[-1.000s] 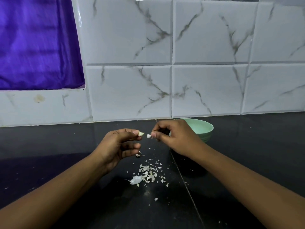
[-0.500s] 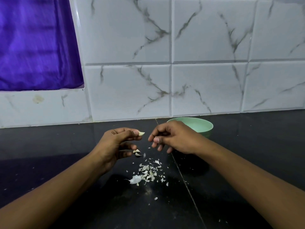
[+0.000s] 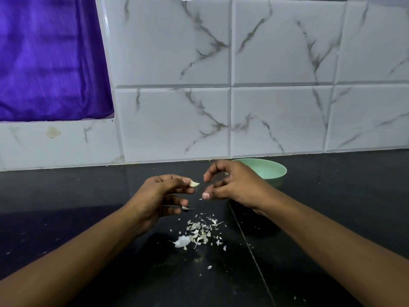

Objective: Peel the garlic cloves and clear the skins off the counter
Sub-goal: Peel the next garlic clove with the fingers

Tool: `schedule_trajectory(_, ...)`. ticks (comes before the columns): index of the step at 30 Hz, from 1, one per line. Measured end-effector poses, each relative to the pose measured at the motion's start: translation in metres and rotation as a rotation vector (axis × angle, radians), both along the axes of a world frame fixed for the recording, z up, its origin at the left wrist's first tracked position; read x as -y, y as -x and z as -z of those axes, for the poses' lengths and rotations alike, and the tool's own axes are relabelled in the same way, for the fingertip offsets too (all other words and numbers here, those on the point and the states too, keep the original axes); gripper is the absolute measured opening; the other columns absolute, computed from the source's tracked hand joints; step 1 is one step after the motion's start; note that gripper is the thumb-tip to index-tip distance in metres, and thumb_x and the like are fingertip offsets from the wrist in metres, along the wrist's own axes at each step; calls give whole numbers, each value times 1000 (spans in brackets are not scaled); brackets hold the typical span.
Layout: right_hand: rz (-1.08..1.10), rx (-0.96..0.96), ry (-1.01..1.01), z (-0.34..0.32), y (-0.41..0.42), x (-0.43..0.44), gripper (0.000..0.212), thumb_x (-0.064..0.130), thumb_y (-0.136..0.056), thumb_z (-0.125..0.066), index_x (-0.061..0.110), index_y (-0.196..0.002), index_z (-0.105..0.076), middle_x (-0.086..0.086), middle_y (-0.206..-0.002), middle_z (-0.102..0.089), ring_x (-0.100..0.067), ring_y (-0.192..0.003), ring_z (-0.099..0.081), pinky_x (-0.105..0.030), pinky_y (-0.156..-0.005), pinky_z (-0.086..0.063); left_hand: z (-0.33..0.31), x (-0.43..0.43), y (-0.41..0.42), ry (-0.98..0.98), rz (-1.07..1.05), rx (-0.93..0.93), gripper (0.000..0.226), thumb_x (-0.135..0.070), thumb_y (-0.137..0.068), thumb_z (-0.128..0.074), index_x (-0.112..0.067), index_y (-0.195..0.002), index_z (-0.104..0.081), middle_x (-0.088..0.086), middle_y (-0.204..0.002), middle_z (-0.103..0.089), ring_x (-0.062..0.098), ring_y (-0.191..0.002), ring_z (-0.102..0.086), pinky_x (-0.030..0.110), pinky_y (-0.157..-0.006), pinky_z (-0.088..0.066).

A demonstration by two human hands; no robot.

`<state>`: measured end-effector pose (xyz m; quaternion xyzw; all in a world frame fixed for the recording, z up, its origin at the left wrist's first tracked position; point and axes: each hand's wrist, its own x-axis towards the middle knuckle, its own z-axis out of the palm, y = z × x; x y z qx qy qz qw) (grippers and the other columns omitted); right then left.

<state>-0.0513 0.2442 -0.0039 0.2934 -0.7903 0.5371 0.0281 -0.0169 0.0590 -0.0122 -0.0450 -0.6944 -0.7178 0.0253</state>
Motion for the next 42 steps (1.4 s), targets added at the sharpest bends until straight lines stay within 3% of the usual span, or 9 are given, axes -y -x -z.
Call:
schedule_trajectory(3, -53, -47, -4, 4, -2, 7, 30, -1, -76, -75, 24, -88, -63, 1, -87, -68, -15, -75, -67, -30, -70, -56, 1, -1, 1, 5, 13, -3, 9, -12, -86, -60, -11, -84, -69, 2, -74, -72, 9, -47, -60, 16, -41, -45)
schedule_trajectory(7, 20, -172, 26, 4, -4, 11, 24, -1, -79, -71, 22, -77, -66, 2, -70, -68, -13, -69, -68, -24, -67, -57, 3, -3, 1, -7, 36, -19, 9, -10, -83, -63, -8, -88, -69, 4, -78, -73, 7, -50, -61, 17, -42, -46)
schedule_trajectory(12, 25, -172, 92, 2, -3, 9, 21, -1, -76, -74, 20, -77, -69, 1, -71, -70, -8, -66, -67, -16, -60, -50, 3, -5, 0, -26, 34, -66, 15, -2, -82, -63, -10, -92, -70, 4, -80, -72, 7, -54, -63, 18, -44, -47)
schedule_trajectory(17, 71, -188, 118, 3, -3, 11, 20, 1, -76, -75, 20, -81, -68, -1, -73, -68, -9, -65, -63, -23, -64, -55, 6, -6, -2, 78, 39, -69, 17, -8, -81, -67, -13, -98, -70, 4, -95, -75, 12, -63, -67, 20, -49, -50)
schedule_trajectory(23, 84, -186, 118, 4, -5, 10, 18, 0, -77, -74, 17, -82, -67, 0, -68, -68, -11, -65, -68, -21, -60, -53, 6, -8, -3, 103, -49, -136, 18, -24, -71, -72, -12, -84, -75, 6, -86, -73, 15, -60, -66, 22, -50, -49)
schedule_trajectory(29, 84, -212, 39, 5, -4, 11, 23, 4, -79, -73, 24, -88, -66, 1, -68, -69, -17, -70, -71, -29, -67, -57, 6, -9, -4, 132, -91, -191, 5, -14, -79, -71, -10, -77, -75, 8, -79, -72, 16, -54, -64, 23, -49, -50)
schedule_trajectory(34, 34, -240, -37, 6, -7, 13, 26, 5, -82, -70, 27, -95, -67, 6, -68, -65, -11, -69, -68, -27, -71, -57, 4, -9, -5, 161, -122, -226, 20, -9, -80, -70, -17, -62, -74, 8, -65, -69, 16, -51, -64, 22, -46, -49)
schedule_trajectory(38, 8, -142, 40, 7, -5, 14, 27, -1, -81, -70, 25, -88, -68, 7, -62, -64, -11, -67, -68, -35, -74, -59, 4, -10, -5, 156, -139, -222, 17, -4, -81, -69, -10, -66, -71, 7, -61, -67, 15, -48, -62, 21, -44, -48)
schedule_trajectory(42, -41, -20, 111, 9, -3, 16, 23, -3, -82, -68, 19, -89, -68, 6, -63, -65, -11, -65, -67, -26, -65, -57, 3, -10, -5, 146, -146, -224, 15, -5, -81, -70, -8, -67, -71, 5, -60, -67, 14, -46, -62, 20, -44, -47)
